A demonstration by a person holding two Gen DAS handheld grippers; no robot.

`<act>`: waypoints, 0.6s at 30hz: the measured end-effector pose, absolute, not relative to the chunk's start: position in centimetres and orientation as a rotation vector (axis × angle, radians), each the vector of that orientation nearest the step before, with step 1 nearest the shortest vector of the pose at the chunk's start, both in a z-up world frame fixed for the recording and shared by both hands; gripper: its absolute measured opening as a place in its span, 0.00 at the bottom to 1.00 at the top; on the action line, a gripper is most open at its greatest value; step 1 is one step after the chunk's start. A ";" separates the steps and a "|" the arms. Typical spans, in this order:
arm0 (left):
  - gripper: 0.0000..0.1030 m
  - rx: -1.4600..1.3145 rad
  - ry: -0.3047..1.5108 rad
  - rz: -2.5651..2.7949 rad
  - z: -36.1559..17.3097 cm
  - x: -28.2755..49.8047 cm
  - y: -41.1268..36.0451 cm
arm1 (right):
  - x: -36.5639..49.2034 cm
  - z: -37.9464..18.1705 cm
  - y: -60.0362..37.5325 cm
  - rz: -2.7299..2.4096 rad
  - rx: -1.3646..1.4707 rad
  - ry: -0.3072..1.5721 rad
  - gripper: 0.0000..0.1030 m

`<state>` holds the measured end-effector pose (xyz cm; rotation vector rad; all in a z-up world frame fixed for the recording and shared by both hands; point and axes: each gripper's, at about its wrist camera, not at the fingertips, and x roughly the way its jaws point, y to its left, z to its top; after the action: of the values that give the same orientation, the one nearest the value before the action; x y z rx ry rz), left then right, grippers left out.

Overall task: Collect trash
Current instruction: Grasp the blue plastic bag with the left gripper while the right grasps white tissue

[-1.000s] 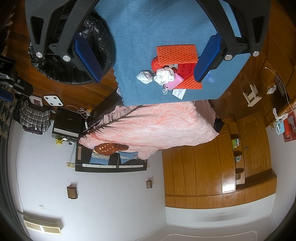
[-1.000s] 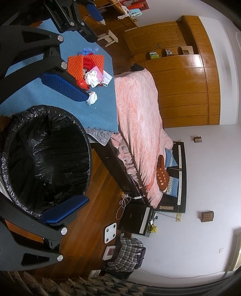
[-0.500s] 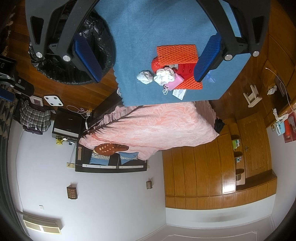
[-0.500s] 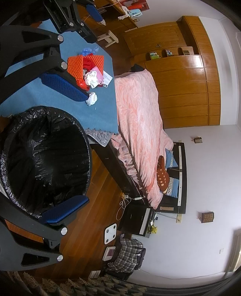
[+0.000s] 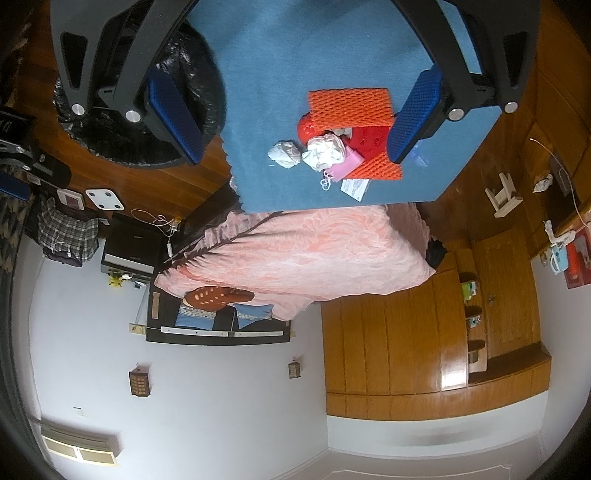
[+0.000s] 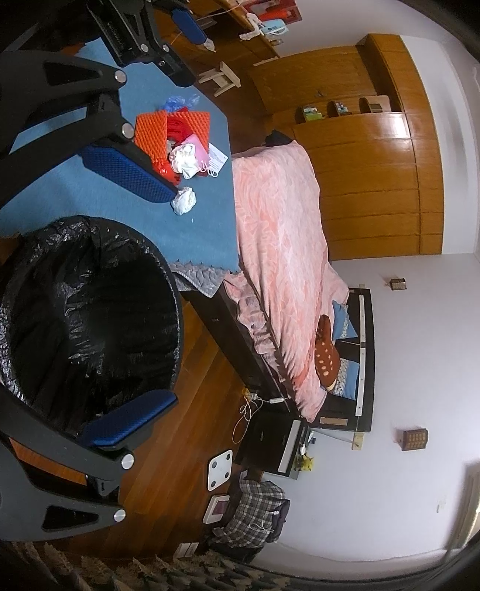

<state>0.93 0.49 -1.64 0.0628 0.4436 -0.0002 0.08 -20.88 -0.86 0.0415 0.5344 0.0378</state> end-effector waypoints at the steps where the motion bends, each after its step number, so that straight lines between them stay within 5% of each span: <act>1: 0.94 0.064 0.445 0.004 -1.7 1.1 0.7 | 0.2 -0.9 -20.7 0.041 0.042 0.535 0.96; 18: 0.94 0.088 0.523 0.281 -6.0 7.0 12.8 | 8.7 -5.4 -12.5 0.140 0.019 0.581 0.96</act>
<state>6.99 12.84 -5.98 0.0883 0.5229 0.2811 8.74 -12.48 -5.42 0.0187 0.5807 0.1399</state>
